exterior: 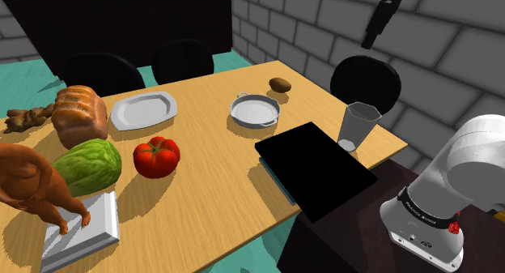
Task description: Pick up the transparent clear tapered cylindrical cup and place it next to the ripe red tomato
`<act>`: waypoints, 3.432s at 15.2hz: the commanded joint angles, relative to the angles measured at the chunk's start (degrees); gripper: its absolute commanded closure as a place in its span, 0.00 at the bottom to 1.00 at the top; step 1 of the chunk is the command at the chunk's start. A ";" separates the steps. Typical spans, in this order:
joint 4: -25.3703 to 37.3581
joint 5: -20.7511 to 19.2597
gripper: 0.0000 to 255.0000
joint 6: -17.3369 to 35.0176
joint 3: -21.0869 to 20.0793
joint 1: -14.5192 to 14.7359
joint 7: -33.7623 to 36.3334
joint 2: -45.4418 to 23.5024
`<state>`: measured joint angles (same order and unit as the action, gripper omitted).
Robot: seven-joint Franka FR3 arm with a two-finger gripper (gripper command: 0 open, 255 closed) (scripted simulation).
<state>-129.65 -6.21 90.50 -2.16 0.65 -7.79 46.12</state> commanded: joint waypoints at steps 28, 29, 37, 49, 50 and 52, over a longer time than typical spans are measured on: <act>-38.94 -3.85 0.00 25.93 5.09 0.07 -4.75 4.34; -38.94 -3.85 0.00 25.93 5.09 0.07 -4.74 4.33; -38.92 -3.85 1.00 25.92 5.09 0.07 -4.74 4.33; -35.83 -3.34 1.00 21.13 4.87 0.31 -5.27 6.06; -35.18 -3.25 1.00 20.22 4.83 0.35 -5.36 6.32; -33.84 -3.08 1.00 18.43 4.73 0.42 -5.56 6.77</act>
<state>-164.23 -9.36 109.91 2.60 1.06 -13.22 52.66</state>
